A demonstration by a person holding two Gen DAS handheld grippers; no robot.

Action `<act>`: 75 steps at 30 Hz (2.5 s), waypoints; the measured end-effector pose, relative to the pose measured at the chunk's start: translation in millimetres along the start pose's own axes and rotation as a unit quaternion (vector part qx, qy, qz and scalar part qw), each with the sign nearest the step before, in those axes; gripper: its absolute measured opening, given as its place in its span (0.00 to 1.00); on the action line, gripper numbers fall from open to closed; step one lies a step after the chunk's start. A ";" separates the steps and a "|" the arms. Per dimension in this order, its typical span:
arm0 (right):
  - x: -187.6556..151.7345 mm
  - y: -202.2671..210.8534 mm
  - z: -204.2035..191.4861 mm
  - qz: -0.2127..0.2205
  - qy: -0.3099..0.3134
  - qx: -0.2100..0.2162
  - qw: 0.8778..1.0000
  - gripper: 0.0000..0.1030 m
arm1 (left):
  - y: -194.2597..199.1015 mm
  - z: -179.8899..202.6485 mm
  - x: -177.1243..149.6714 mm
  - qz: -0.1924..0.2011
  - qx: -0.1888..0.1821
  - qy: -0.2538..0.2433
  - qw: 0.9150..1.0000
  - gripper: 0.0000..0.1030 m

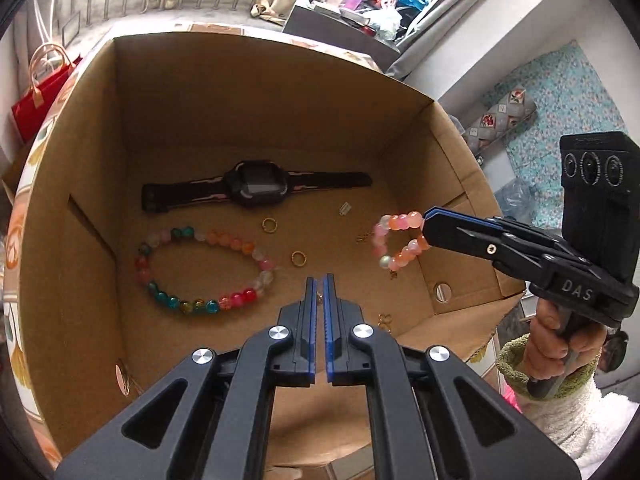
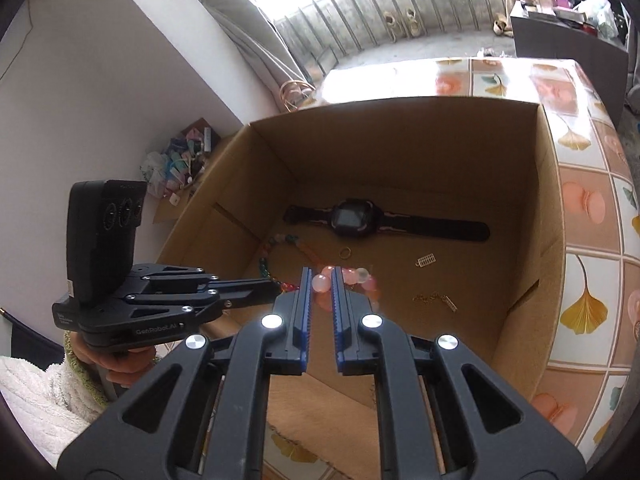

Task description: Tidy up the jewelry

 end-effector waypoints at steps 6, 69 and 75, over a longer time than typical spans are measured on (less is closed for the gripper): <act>1.0 -16.6 5.2 -0.040 -0.007 -0.008 0.999 0.09 | 9.2 -0.5 -0.5 0.013 0.008 -0.007 1.000 0.04; -79.3 62.4 -27.5 0.022 -0.031 -0.286 0.958 0.88 | 82.6 22.4 -50.6 0.089 0.269 -0.002 0.959 0.93; -80.6 57.5 -24.4 0.014 -0.034 -0.288 0.957 0.88 | 76.0 19.3 -50.2 0.067 0.260 0.014 0.963 0.94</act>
Point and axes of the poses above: each gripper's, at about its wrist camera, not at the fingertips, and y roughly against the way its jaws point, z to its right, x to its top, the point moved 4 cm from there along -y, roughly the way its jaws point, and after that the axes turned 7 degrees about z, right-handed, at the moved point
